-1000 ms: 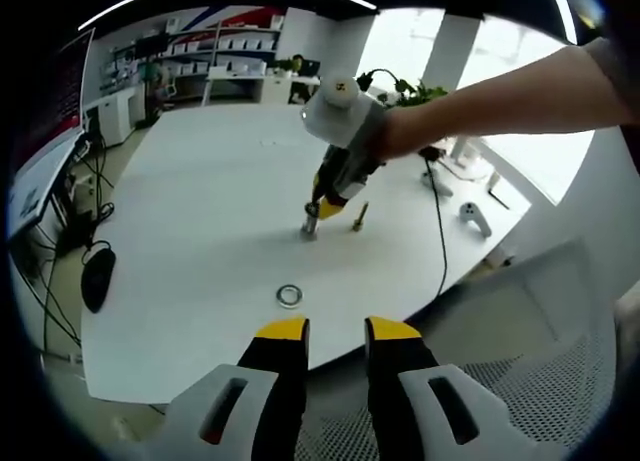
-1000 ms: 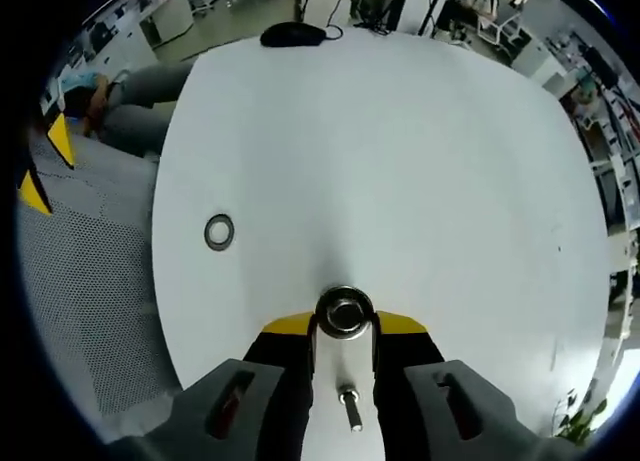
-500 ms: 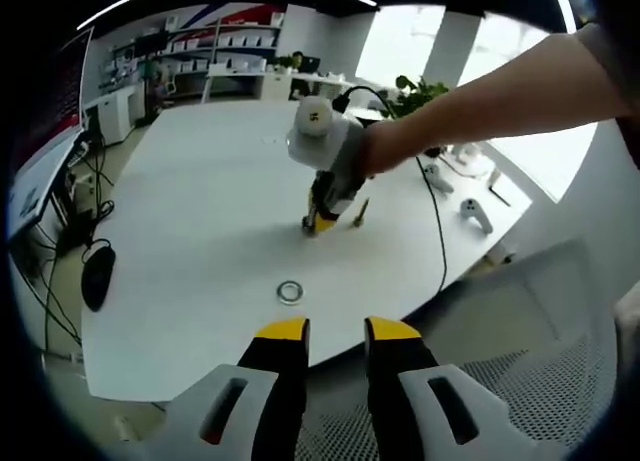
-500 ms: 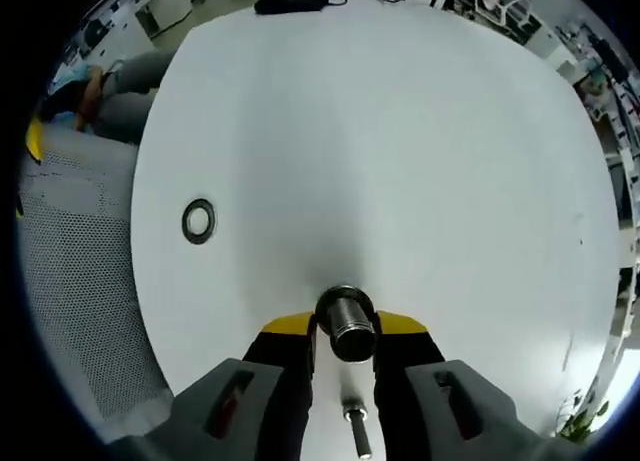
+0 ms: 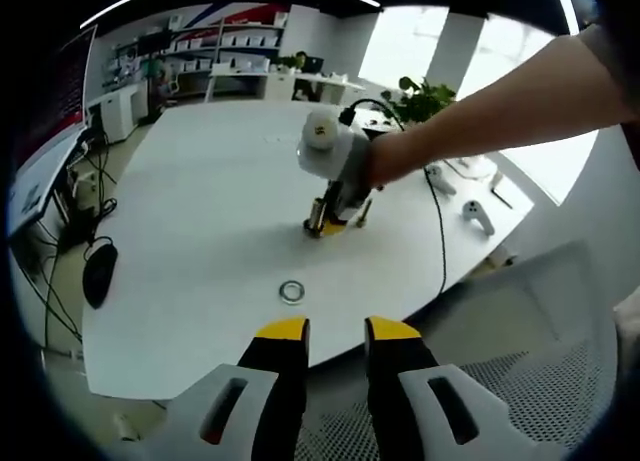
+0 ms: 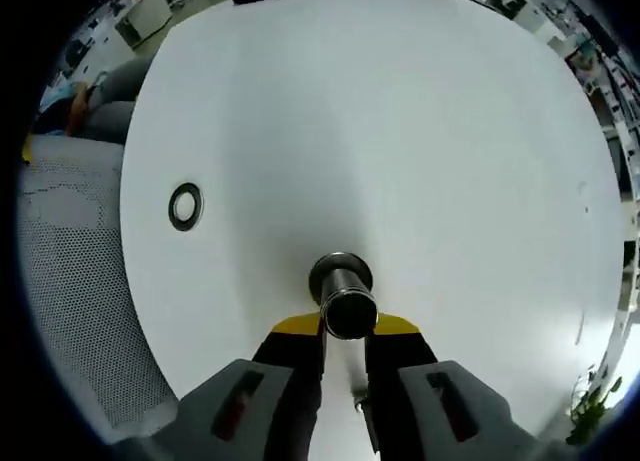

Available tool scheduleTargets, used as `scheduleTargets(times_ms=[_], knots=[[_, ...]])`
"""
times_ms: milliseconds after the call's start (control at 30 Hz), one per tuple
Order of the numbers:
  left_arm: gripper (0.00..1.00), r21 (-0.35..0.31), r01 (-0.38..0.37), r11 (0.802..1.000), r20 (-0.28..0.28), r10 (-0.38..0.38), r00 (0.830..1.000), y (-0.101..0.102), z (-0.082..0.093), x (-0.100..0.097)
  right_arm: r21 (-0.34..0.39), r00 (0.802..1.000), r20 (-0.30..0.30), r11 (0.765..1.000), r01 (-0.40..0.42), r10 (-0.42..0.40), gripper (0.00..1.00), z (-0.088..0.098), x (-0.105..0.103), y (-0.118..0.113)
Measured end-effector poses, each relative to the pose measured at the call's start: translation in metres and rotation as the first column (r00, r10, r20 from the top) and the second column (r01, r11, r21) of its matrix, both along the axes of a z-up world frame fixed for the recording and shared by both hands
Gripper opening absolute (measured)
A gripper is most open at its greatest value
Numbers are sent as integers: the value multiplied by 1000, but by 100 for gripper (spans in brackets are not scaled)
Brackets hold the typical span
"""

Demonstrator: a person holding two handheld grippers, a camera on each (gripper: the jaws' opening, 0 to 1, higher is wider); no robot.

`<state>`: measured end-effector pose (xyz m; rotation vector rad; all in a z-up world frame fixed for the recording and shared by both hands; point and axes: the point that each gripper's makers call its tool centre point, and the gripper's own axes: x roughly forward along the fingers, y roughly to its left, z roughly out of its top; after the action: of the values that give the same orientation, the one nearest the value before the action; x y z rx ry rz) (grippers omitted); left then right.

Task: Place the washer onto the threaded stud by aligning its center hole with the stud, sliding it down to the base, and recovering from edge contact or off-axis alignment until the washer reaches the visible bottom stop.

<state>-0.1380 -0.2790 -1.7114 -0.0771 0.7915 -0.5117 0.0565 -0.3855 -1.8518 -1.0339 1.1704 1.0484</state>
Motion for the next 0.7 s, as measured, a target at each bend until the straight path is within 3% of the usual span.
scheduleTargets(times_ms=[367, 533, 700], knots=[[20, -3, 0, 1000, 5, 0, 1000, -1, 0, 1, 23, 999, 21, 999, 29, -30, 21, 16, -7, -16], [20, -2, -3, 1000, 6, 3, 1000, 0, 0, 1, 67, 995, 14, 993, 94, -95, 24, 22, -11, -19], [20, 2, 1, 1000, 2, -1, 1000, -1, 0, 0, 72, 996, 18, 994, 85, -86, 25, 24, -16, -19]])
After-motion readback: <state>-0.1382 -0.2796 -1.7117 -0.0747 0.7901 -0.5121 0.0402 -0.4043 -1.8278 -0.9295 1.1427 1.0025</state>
